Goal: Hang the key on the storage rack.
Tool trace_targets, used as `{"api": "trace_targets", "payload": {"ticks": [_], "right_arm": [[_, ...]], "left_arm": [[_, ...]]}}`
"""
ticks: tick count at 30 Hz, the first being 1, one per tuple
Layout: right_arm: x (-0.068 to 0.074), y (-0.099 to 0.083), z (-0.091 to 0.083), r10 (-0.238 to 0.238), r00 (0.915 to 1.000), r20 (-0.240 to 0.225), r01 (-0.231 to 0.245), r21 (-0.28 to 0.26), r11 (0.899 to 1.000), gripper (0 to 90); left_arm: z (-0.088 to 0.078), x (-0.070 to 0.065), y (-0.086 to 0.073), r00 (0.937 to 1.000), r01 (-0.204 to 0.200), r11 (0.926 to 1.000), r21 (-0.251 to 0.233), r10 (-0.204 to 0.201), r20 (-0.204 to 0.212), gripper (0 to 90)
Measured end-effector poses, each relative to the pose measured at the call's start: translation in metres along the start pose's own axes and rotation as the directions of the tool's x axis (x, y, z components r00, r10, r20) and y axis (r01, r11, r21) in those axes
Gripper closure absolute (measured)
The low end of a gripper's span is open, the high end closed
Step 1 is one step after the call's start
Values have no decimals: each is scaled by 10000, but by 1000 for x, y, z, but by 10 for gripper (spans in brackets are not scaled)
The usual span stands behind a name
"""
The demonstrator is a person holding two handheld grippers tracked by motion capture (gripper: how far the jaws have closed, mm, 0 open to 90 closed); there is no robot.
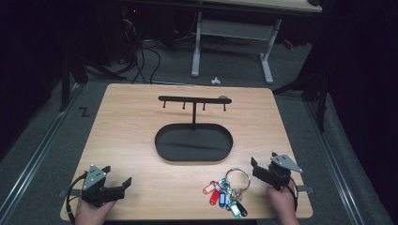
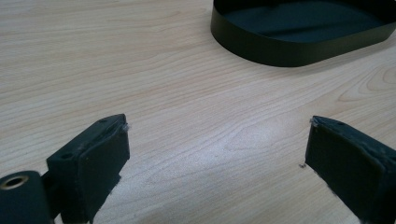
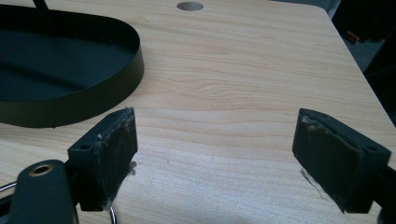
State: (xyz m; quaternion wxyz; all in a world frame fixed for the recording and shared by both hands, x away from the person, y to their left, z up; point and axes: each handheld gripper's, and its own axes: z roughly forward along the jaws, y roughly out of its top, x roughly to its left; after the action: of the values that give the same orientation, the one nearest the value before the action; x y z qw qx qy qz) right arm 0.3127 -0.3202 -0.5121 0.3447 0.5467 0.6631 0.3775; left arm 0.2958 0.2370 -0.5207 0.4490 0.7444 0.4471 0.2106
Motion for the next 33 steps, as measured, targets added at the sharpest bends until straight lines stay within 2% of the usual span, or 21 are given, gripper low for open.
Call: {"api": "trace_targets", "payload": {"ticks": [7, 15, 18, 20, 22, 24, 25, 26, 29, 32, 33], "right_arm": [[-2, -2, -3, 103, 9999, -40, -103, -7, 9999, 145], [-10, -6, -12, 410, 9991, 129, -408, -132, 9991, 146], [-11, -8, -14, 404, 9992, 3, -404, -154, 9991, 146], [-11, -9, -18, 443, 9981, -438, -462, -426, 9980, 142], [-11, -9, -19, 407, 9979, -508, -431, -456, 9980, 142], [-12, -10, -21, 572, 9966, -599, -601, -484, 9970, 135], [-12, -11, -22, 587, 9970, -499, -608, -399, 9974, 114], [-13, -12, -21, 848, 9963, -134, -851, -172, 9962, 84], [-15, -12, -22, 1036, 9946, -101, -1036, -63, 9946, 84], [-19, -12, -23, 1144, 9921, -520, -1123, 414, 9928, 84], [-19, -11, -24, 1318, 9886, -723, -1269, 690, 9895, 84]], "left_arm": [[5, -3, 3, 9999, -101, 9999, 9, 101, 79, 71], [12, -6, 7, 9994, -184, 9998, 32, 183, 282, 71], [16, -8, 9, 9990, -268, 9996, 47, 267, 352, 71], [19, -10, 11, 9986, -325, 9995, 61, 323, 420, 71], [20, -10, 11, 9984, -339, 9994, 50, 336, 454, 71], [22, -11, 12, 9982, -372, 9993, 48, 369, 474, 71], [22, -12, 13, 9981, -388, 9992, 37, 386, 488, 71], [23, -12, 14, 9979, -389, 9992, -11, 389, 509, 72], [24, -13, 15, 9977, -429, 9991, -7, 429, 518, 73], [27, -14, 16, 9973, -500, 9987, 38, 497, 537, 73], [27, -14, 16, 9973, -500, 9987, 38, 497, 537, 73]]}}
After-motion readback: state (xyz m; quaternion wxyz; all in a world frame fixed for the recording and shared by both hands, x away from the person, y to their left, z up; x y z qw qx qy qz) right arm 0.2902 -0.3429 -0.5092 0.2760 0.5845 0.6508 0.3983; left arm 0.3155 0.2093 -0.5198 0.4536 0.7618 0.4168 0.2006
